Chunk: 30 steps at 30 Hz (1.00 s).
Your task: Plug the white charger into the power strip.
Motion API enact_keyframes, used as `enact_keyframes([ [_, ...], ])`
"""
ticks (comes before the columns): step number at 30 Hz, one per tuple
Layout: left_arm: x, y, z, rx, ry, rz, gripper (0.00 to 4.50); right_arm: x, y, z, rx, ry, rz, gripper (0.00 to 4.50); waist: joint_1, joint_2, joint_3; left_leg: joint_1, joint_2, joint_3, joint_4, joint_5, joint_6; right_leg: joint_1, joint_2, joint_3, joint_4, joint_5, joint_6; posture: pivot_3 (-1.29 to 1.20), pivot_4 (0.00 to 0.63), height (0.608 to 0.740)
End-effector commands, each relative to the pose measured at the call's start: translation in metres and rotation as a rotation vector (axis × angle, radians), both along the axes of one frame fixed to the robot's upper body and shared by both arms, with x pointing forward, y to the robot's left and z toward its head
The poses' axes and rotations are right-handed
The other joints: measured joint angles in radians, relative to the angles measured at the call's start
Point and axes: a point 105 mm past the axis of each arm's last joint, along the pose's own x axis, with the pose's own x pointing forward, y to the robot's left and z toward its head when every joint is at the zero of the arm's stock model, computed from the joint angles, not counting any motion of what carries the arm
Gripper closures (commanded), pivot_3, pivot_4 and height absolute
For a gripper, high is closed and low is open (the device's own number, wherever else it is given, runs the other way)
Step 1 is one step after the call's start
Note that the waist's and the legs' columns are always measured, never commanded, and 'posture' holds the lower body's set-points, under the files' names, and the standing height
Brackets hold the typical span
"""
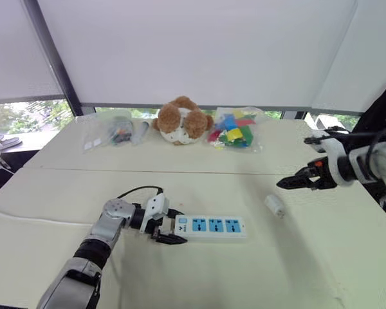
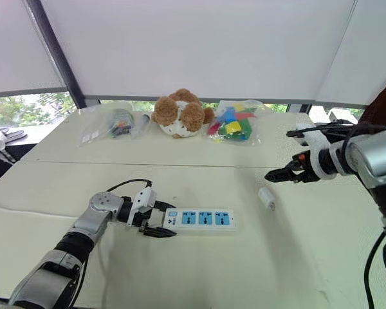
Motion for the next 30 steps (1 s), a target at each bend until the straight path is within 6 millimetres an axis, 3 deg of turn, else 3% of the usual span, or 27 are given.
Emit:
enact_keyframes([
  [1, -0.011, -0.005, -0.017, 0.026, 0.048, -0.015, 1.47, 0.017, -0.007, -0.007, -0.057, 0.074, -0.002, 0.0, 0.004, 0.0, 0.0, 0.0, -0.001, 0.0, 0.0, 0.0, 0.0, 0.0, 0.0, 0.0, 0.0, 0.001, 0.002, 0.0, 0.15, 0.739],
  [12, -0.021, -0.011, -0.027, -0.017, 0.056, 0.05, 1.47, 0.03, -0.004, -0.048, -0.238, 0.312, 0.1, 0.0, 0.01, 0.006, -0.001, -0.001, -0.001, 0.0, -0.001, 0.0, 0.0, -0.003, 0.0, 0.0, 0.004, 0.003, 0.005, 0.0, 0.15, 0.739],
  [30, -0.043, -0.023, -0.041, -0.074, 0.075, 0.132, 1.47, 0.034, 0.011, -0.075, -0.335, 0.376, 0.158, 0.0, 0.011, 0.013, -0.005, 0.0, -0.005, -0.001, 0.0, 0.0, 0.0, 0.0, -0.003, 0.0, 0.004, 0.003, 0.005, 0.0, 0.15, 0.739],
])
